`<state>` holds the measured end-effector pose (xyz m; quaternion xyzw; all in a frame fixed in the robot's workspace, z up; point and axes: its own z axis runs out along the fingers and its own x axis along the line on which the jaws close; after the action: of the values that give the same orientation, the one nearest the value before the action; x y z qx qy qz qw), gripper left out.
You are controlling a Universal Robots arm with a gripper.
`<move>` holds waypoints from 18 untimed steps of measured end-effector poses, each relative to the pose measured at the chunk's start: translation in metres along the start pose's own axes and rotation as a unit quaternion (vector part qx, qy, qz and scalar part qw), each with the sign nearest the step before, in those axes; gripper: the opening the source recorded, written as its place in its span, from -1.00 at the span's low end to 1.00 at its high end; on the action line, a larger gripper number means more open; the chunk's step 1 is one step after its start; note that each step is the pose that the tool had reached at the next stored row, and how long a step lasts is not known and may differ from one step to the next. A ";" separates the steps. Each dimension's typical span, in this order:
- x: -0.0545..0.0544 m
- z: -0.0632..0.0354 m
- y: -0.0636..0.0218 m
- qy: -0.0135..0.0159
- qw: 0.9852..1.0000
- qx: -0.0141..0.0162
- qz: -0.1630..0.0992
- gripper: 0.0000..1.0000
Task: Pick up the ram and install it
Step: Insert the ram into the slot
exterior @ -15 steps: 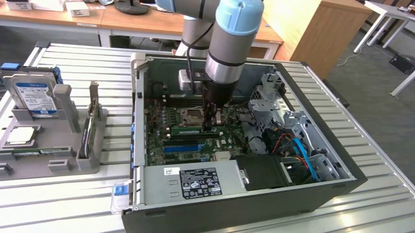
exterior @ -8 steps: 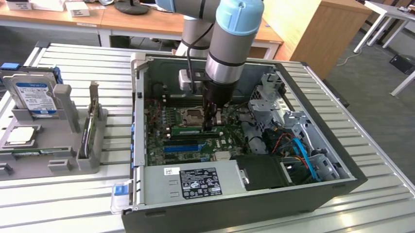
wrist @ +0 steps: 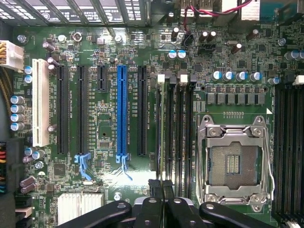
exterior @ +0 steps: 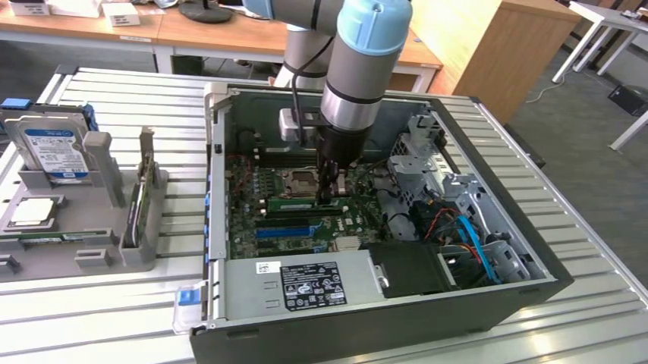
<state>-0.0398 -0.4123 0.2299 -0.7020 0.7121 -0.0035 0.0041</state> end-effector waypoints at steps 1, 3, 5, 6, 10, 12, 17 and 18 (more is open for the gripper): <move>0.000 0.0000 0.0001 0.000 1.000 0.000 0.000 -0.76; 0.000 0.0000 0.0001 0.000 1.000 0.000 0.001 -0.76; 0.000 0.0000 0.0001 0.000 1.000 0.000 0.001 -0.76; 0.000 0.0000 0.0001 0.000 1.000 0.000 0.002 -0.76; 0.000 0.0004 0.0001 0.000 1.000 0.000 0.004 -0.76; 0.000 0.0006 0.0001 0.000 1.000 0.000 0.005 -0.76; -0.002 0.0008 0.0002 0.000 1.000 0.000 0.006 -0.76; -0.002 0.0008 0.0002 0.000 1.000 0.000 0.006 -0.76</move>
<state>-0.0399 -0.4103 0.2291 -0.6975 0.7166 -0.0037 0.0040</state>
